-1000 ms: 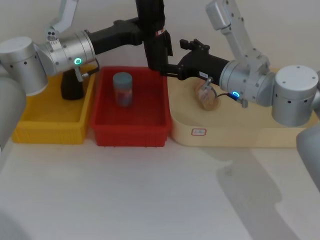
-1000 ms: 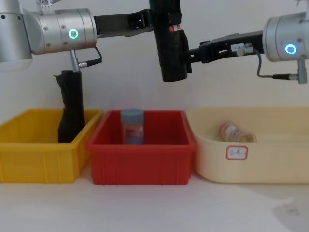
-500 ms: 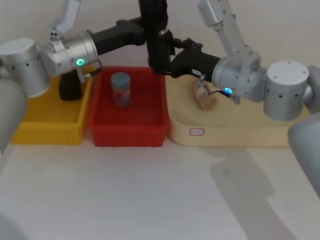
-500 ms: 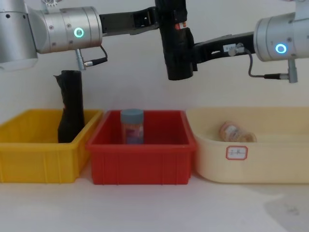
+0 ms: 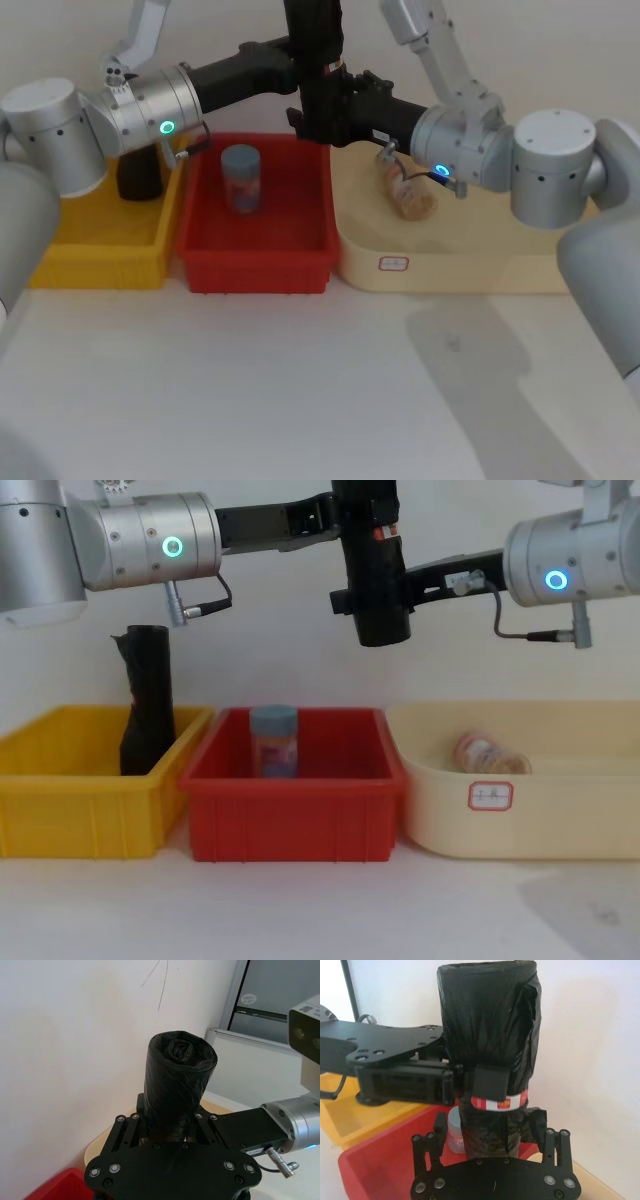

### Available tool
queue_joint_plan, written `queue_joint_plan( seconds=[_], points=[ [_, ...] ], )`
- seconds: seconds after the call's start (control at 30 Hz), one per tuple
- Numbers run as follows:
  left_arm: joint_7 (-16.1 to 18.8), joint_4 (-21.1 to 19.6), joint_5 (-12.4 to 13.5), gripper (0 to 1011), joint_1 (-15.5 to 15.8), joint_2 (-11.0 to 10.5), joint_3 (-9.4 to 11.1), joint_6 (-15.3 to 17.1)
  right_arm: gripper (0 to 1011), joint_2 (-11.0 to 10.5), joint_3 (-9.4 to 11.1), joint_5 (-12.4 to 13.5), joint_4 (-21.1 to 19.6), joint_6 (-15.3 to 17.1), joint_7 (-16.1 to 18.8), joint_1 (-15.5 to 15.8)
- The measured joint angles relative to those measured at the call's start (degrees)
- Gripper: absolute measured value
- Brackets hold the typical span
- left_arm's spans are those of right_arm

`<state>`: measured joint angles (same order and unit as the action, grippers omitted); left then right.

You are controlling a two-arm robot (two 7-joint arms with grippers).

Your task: Pick up the garbage bag with the one hand and transfer it to the other hand.

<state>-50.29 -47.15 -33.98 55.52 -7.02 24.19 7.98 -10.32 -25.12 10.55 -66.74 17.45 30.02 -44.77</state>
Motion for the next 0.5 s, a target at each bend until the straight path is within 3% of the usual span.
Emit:
queue_joint_plan(
  seconds=[0.4,0.5],
  points=[
    [1.43,-1.01,-0.66,405,-0.52,0.02,0.18,0.68,1002,1.68,-0.84,0.20,4.74,-1.59,-0.53,-2.70],
    [1.72,-1.14,-0.79,405,-0.59,0.03,0.18,0.80,962,1.87,-0.93,0.20,5.29,-1.77,-0.59,-2.99]
  ],
)
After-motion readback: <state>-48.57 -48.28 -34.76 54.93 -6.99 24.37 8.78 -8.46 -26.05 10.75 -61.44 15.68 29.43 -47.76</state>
